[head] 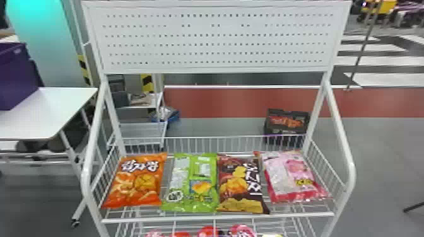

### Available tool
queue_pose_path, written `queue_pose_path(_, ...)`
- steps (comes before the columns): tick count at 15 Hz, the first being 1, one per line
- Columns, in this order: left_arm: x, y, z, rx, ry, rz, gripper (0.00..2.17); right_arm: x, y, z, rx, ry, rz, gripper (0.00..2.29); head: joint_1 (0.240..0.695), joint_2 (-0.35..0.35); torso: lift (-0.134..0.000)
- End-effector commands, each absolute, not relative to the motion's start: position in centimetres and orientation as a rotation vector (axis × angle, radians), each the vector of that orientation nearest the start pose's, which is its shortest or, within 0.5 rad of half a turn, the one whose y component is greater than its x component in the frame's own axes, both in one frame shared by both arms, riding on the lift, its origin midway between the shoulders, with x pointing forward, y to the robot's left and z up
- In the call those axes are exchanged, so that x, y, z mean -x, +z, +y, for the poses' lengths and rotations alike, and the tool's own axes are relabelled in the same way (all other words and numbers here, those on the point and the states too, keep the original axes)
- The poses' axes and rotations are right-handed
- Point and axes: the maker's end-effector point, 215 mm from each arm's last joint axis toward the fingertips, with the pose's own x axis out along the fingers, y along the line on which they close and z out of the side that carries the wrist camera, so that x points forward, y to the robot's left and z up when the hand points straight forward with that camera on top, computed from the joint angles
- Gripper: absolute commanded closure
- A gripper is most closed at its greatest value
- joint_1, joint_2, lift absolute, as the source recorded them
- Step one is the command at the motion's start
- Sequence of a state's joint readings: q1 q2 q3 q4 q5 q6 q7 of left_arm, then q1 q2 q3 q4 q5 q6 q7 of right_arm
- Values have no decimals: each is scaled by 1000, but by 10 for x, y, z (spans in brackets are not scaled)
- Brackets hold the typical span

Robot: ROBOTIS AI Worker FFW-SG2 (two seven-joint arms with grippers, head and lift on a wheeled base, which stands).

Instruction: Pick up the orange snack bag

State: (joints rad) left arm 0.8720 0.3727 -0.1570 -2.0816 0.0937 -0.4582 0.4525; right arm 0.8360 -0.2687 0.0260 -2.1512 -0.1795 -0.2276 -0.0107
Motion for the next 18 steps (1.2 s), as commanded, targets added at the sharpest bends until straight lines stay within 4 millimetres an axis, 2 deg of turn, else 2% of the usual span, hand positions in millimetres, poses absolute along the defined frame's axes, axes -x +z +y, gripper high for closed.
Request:
queue_pose_path(1,-312,-335,255,-5,101,-53,73,-342,-345,-223,-9,160,44,174,499,0,0)
queue_pose_path(5,-312,-334,254,-7,97,-55,76,-342,-345,-223,-9,160,44,174,499,0,0)
queue_pose_path(7,-320,-337,250,-19,85,-44,76,-342,-345,-223,-9,160,44,174,499,0,0)
queue_pose_path(11,-361,-357,243,-57,85,7,83,-342,-347,-223,-9,160,47,174,499,0,0)
queue_pose_path(14,-390,-359,222,-70,55,21,87,-341,-349,-222,-8,160,52,174,499,0,0)
queue_pose_path(15,-402,-365,215,-75,48,43,87,-341,-350,-222,-8,160,53,174,499,0,0)
queue_pose_path(18,-446,-382,214,-93,61,97,90,-340,-352,-218,-7,166,56,174,499,0,0)
